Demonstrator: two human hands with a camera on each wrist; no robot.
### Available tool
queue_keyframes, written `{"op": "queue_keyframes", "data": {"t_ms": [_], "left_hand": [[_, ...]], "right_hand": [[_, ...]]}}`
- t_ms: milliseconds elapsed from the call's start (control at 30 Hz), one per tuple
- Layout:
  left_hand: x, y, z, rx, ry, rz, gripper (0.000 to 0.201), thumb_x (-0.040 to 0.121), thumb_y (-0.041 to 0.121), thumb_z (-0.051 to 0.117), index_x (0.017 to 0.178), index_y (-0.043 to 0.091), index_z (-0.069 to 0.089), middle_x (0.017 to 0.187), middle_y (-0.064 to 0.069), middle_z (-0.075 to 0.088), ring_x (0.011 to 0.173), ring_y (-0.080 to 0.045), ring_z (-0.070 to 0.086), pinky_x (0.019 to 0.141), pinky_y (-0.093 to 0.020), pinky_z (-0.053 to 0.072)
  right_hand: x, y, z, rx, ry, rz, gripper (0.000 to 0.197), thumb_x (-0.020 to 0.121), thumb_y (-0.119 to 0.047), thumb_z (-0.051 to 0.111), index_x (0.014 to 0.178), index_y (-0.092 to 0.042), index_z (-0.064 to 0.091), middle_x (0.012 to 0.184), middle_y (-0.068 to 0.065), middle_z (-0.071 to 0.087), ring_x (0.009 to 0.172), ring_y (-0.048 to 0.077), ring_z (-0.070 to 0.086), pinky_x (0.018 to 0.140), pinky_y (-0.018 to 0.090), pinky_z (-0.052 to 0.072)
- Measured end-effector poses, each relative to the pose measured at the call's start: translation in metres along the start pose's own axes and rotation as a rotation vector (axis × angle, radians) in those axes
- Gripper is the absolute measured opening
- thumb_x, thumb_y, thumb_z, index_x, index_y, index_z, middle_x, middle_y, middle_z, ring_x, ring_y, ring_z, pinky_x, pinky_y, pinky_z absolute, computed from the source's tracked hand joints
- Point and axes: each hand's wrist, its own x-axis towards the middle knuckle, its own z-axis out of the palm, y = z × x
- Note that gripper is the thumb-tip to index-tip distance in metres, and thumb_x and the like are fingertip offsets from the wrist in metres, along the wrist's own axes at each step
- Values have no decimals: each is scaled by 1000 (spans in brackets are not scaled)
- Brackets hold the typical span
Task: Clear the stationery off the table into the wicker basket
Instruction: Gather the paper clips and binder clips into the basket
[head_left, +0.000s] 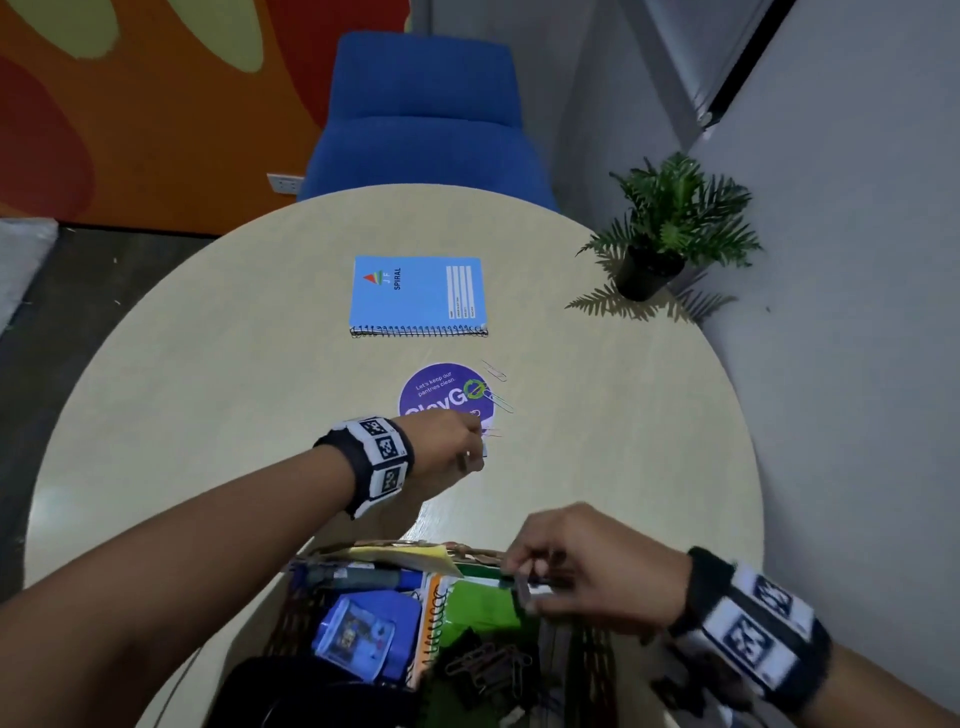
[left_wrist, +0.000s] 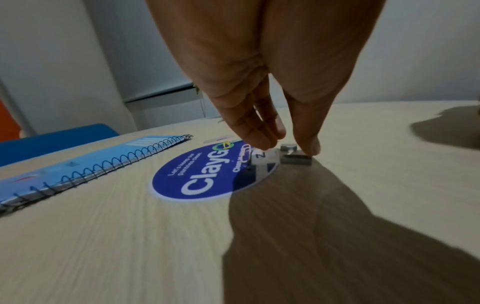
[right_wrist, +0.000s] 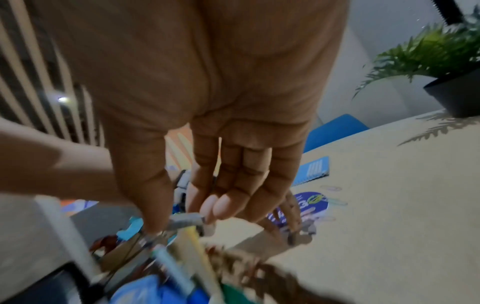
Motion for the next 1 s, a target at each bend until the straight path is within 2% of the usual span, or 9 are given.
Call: {"op": "queue_keyframes", "data": {"t_ms": [100, 167, 267, 367, 433, 533, 667, 800, 1000], "left_hand": [[4, -4, 6, 52, 16, 18, 20, 86, 25, 50, 76, 18, 66, 89, -1, 59, 86, -24, 62, 67, -24, 42], [4, -1, 5, 109, 5, 15, 17, 85, 20, 50, 77, 17, 65, 93, -3, 58, 89, -23, 59, 66, -26, 37], [1, 8, 2, 152, -23, -80, 18, 89, 20, 46, 86, 17, 63, 103, -3, 57, 99, -23, 54, 67, -29, 36], [-13, 18, -20, -33, -36, -185, 26, 92, 27, 40, 91, 12, 62, 100, -7, 63, 95, -28, 59, 77, -33, 46], [-27, 22, -41, -153, -44, -215, 23, 91, 27, 44, 97, 14, 62, 102, -6, 66, 94, -27, 61, 83, -36, 50], [-51, 35, -62, -214, 58, -195, 17, 93, 16, 48, 104, 17, 62, 106, -5, 67, 98, -24, 61, 83, -32, 47], [-83, 67, -67, -240, 173, -115, 16, 93, 15, 54, 105, 19, 64, 105, 0, 70, 97, -18, 63, 79, -25, 43], [-103, 94, -55, -272, 123, -47, 17, 91, 17, 53, 105, 19, 62, 101, -3, 68, 94, -22, 62, 78, -30, 44], [-121, 113, -21, -282, -5, 8, 23, 91, 16, 50, 108, 24, 63, 105, -1, 70, 97, -23, 64, 81, -37, 51]], "right_hand": [[-17, 11, 32, -158, -109, -111, 31, 83, -33, 57, 113, -32, 63, 116, -5, 65, 107, 16, 60, 89, 32, 51], [-19, 16, 38, -149, -113, -134, 36, 85, -42, 52, 119, -32, 61, 126, -7, 61, 118, 14, 54, 97, 27, 46], [-9, 18, 21, -16, 14, -31, 29, 81, -37, 62, 108, -27, 67, 109, -5, 66, 99, 11, 60, 87, 27, 48], [16, 35, -4, 45, 295, 71, 20, 81, -26, 69, 100, -21, 69, 96, -3, 68, 84, 12, 63, 80, 32, 53], [41, 52, -14, -13, 375, 146, 20, 82, -22, 69, 101, -17, 69, 96, 1, 69, 84, 18, 63, 81, 38, 53], [78, 70, -17, -144, 345, 211, 24, 86, -21, 62, 110, -17, 67, 106, 4, 68, 95, 23, 62, 88, 37, 50], [115, 68, -8, -292, 235, 154, 28, 86, -14, 57, 113, -15, 65, 117, 8, 62, 105, 28, 58, 91, 38, 47], [138, 66, 1, -432, 207, 131, 12, 82, -10, 58, 88, -15, 67, 101, 6, 59, 89, 31, 60, 76, 38, 52], [148, 67, 8, -456, 210, 161, 11, 81, -10, 57, 88, -15, 64, 101, 7, 63, 88, 28, 59, 71, 31, 43]]}}
